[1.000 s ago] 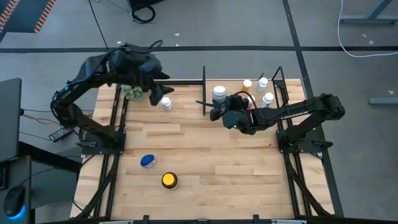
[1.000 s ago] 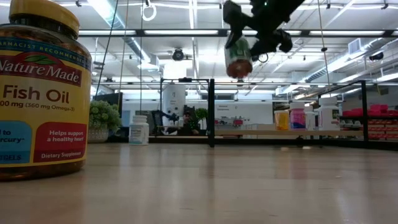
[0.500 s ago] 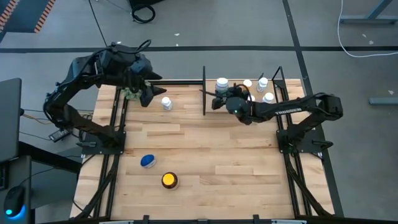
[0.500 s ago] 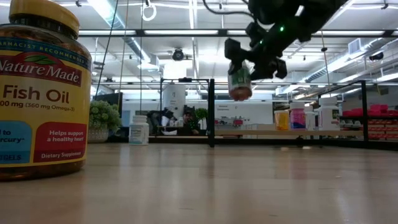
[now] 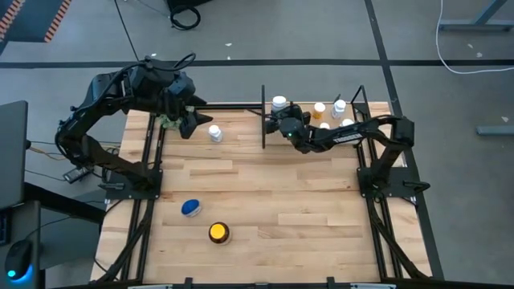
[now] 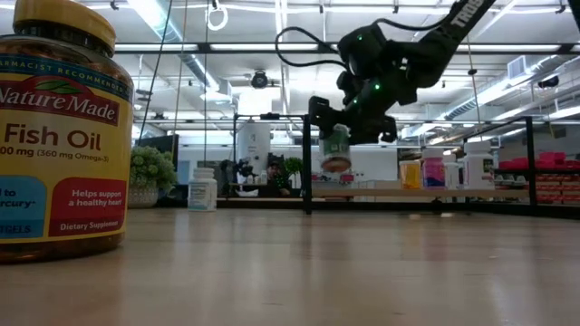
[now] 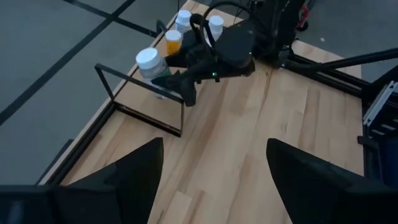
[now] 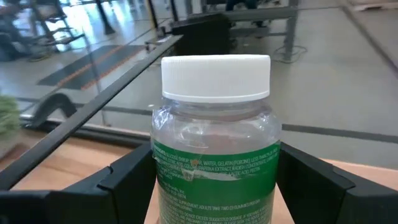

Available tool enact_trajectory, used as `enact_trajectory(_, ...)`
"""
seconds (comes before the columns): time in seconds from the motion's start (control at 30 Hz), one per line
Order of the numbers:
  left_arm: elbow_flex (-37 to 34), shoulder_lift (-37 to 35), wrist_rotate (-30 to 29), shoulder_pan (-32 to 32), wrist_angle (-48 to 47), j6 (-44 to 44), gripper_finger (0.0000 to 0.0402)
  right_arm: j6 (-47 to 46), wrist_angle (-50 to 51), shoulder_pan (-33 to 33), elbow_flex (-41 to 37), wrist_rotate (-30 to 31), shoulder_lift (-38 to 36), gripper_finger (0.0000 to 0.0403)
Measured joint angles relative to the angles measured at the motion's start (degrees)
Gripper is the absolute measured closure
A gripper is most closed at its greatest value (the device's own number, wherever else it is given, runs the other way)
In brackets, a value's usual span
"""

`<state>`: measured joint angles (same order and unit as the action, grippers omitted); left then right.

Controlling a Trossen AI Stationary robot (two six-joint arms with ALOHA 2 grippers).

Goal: Pick and place medicine bottles onto shelf by color
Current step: Put the green pill bottle on the shelf

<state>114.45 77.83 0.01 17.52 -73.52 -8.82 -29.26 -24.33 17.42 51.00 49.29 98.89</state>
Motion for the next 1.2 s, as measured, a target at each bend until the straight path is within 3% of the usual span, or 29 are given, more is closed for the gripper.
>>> enact_trajectory(0.1,0.00,0.01,-0.02,0.00,-0.05,0.00,0.0113,0.37,-2.41,1.35,0.00,-2.96,1.39,0.0104)
enact_trajectory(0.27,0.00,0.01,-0.02,0.00,-0.04,-1.34,0.0113,0.82,-2.16,3.35,-0.04,-0.40,1.75,0.0104)
enact_trajectory(0.8,0.00,0.16,-1.53,0.00,2.83,-1.53,0.0113,2.52,-2.93,4.05,-0.02,-3.14,1.73,0.0104)
enact_trajectory(1.2,0.00,0.18,-2.40,-0.02,2.97,-2.26,0.0113,2.61,-2.60,6.88,-0.04,-9.50,3.13,0.0104)
